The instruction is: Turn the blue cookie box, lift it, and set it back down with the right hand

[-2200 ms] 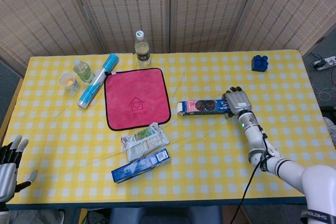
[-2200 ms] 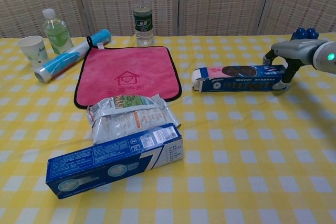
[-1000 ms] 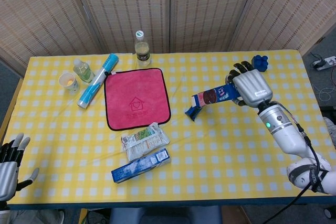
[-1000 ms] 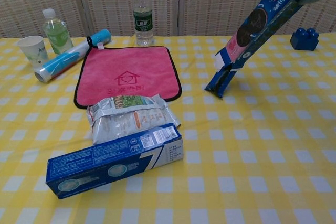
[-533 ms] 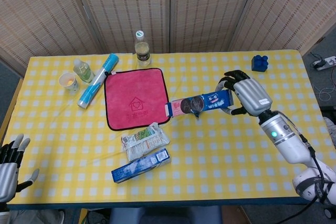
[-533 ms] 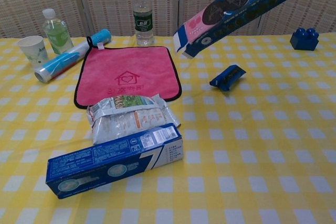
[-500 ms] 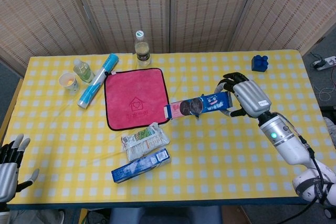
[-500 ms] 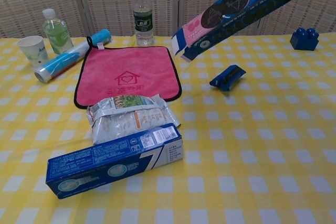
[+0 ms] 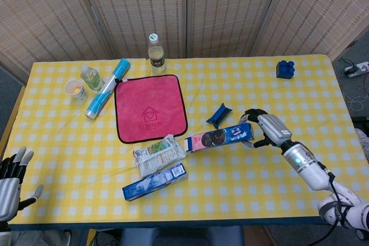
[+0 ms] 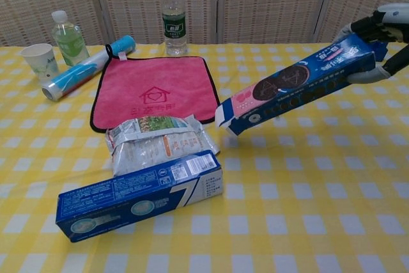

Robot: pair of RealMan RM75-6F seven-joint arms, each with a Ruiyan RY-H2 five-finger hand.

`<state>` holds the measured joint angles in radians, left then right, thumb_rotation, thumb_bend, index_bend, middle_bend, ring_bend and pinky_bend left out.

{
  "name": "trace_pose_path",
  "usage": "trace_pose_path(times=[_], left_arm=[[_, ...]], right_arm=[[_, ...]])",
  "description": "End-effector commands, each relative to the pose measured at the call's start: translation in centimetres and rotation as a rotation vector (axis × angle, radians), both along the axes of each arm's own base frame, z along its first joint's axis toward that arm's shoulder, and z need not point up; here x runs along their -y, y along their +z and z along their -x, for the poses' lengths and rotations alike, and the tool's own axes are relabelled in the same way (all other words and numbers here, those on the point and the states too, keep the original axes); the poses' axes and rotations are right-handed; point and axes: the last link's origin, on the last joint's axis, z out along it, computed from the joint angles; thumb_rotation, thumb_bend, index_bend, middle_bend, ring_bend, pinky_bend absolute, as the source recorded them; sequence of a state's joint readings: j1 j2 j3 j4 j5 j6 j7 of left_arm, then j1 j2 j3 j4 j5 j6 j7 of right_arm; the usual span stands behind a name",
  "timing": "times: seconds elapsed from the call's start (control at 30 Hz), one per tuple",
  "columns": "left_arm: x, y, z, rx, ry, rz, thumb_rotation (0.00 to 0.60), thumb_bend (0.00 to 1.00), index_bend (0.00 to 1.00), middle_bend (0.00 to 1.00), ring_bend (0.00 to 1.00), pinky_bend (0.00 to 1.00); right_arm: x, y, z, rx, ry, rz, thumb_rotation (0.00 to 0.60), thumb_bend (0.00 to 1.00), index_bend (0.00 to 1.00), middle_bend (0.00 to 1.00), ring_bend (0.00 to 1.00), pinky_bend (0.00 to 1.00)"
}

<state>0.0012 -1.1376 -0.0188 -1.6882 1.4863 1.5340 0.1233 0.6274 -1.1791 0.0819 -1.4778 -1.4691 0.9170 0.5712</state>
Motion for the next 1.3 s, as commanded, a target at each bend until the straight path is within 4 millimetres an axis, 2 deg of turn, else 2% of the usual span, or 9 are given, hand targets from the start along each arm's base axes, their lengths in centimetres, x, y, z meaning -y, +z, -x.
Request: trace_pose_path(times=[0.03,0.27,0.33,0.4,0.5,0.6,0.77,1.13,1.3], left_arm=[[-0.1,-0.1,-0.1,0.0,0.0,0.005,0.6,0.32,0.0,0.0,0.02,0.01],[-0.2,-0.1,0.0,-0.005,0.004,0.003,0.6,0.32,0.0,0.0,0.02,0.01],[-0.2,-0.1,0.0,-0.007,0.006,0.006,0.6,0.32,0.0,0.0,0.02,0.01],[-0.2,-0.2,0.0,-0.007,0.007,0.005,0.6,0.32,0.0,0.0,0.02,0.01],[-0.3,-0.3,-0.1,-0.006,0.005,0.007,0.6,0.32,0.0,0.0,0.02,0.01],[-0.4,-0.4,-0.2,-0.005,0.001,0.013,0.6,0.32,0.0,0.0,0.02,0.01],[-0.7,-0.4,-0.4,-0.007,-0.005,0.011,0.6,0.32,0.0,0.0,0.02,0.01],[-1.7,-0.7,-1.2,-0.014,-0.031,-0.01,0.6,0.32,0.0,0.0,0.02,0.01],[-2.0,-0.7,-1.6,-0.011,-0.049,-0.039,0.6,0.32,0.0,0.0,0.02,0.01]], right_arm=[[-0.5,-1.4,1.6,-0.008,-0.032,-0.037,0.6,0.28,0.47,0.32,0.15,0.13],[-0.8,-1.7,4.6,-0.047,-0.077,-0.027,0.6,0.28,0.43,0.3,0.15,0.13],[-0.8,-1.4,5.6,-0.091,-0.095,-0.035,0.6,0.23,0.29,0.24,0.14,0.13],[-0.8,-0.8,6.4,-0.142,-0.111,-0.04,0.6,0.15,0.08,0.15,0.09,0.12],[-1.0,-0.4,7.1,-0.175,-0.132,-0.03,0.6,0.11,0.0,0.08,0.04,0.1],[-1.2,0.2,7.5,-0.161,-0.158,0.002,0.6,0.1,0.0,0.07,0.03,0.1],[-2.6,2.6,8.5,-0.171,-0.17,0.13,0.6,0.2,0.01,0.16,0.04,0.1],[-8.8,8.1,9.6,-0.274,-0.207,0.369,0.6,0.2,0.26,0.28,0.14,0.17],[-11.0,9.4,8.9,-0.282,-0.187,0.436,0.6,0.2,0.3,0.31,0.17,0.2]])
